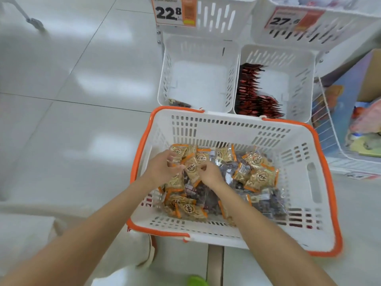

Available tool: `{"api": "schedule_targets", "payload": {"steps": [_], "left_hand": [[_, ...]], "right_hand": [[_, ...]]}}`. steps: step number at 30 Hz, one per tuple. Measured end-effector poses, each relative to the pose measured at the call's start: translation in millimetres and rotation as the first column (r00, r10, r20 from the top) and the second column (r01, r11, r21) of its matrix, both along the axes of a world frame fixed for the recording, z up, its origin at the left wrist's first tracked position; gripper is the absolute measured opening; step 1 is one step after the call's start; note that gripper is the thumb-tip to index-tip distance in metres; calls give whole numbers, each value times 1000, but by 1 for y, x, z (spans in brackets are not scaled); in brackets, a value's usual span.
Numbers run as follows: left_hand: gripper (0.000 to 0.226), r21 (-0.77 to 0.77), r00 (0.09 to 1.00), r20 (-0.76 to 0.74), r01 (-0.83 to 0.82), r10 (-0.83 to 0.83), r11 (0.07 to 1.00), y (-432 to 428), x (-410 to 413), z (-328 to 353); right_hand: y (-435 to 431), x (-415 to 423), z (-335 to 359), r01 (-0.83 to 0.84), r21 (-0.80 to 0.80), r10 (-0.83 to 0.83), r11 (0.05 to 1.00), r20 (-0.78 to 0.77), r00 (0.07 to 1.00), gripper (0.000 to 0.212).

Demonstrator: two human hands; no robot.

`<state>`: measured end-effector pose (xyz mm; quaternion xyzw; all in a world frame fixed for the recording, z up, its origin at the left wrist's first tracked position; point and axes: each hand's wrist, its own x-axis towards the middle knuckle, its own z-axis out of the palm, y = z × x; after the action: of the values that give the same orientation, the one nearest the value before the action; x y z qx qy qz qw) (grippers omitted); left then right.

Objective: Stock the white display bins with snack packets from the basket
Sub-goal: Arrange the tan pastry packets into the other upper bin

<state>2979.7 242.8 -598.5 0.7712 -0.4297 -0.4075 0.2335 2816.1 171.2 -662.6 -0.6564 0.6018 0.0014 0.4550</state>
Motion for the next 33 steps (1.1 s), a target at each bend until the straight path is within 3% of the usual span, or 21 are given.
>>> {"api": "schedule_targets", "payload": {"steps": [2, 4, 5, 7, 9, 12, 15, 18, 24, 28, 30, 33], "left_hand": [[66, 24, 1000, 24, -8, 7, 1000, -4, -8, -1], [89, 109, 988, -147, -31, 47, 994, -8, -20, 1], [90, 147, 962, -262, -41, 79, 988, -9, -24, 2], [53, 163, 907, -398, -79, 139, 983, -7, -30, 3], [30, 78, 943, -305, -114, 132, 990, -4, -27, 0], [27, -16, 963, -245, -120, 112, 993, 0, -23, 6], [40, 14, 954, -270, -127, 126, 992, 5, -18, 7], [52, 24, 959, -242, -144, 146, 989, 10, -9, 3], [61, 48, 943, -277, -178, 185, 983, 10, -13, 7], [63, 43, 942, -275, -188, 193, 981, 6, -21, 7], [61, 45, 939, -277, -199, 204, 979, 7, -24, 9], [42, 60, 921, -306, -235, 242, 970, 3, -23, 8]], "right_hand": [[-5, -18, 22, 100, 19, -102, 995, 146, 984, 15], [-1, -36, 47, 116, 93, -139, 989, 288, 948, 16], [3, -41, 56, 61, 121, -97, 991, 322, 942, 20], [9, -48, 57, -103, 182, 42, 978, 313, 949, 33], [13, -52, 46, -232, 249, 165, 940, 262, 951, 41], [31, -47, 22, -364, 340, 346, 867, 115, 931, 48], [45, -35, 8, -508, 383, 542, 772, 22, 840, 48], [46, -30, 6, -543, 416, 621, 729, -68, 781, 37], [52, -40, 0, -506, 455, 598, 733, -76, 798, 58], [44, -52, 3, -538, 486, 657, 688, -102, 747, 41], [43, -60, 4, -522, 497, 628, 693, -60, 776, 43], [36, -73, 9, -437, 469, 484, 768, 21, 875, 20]]}}
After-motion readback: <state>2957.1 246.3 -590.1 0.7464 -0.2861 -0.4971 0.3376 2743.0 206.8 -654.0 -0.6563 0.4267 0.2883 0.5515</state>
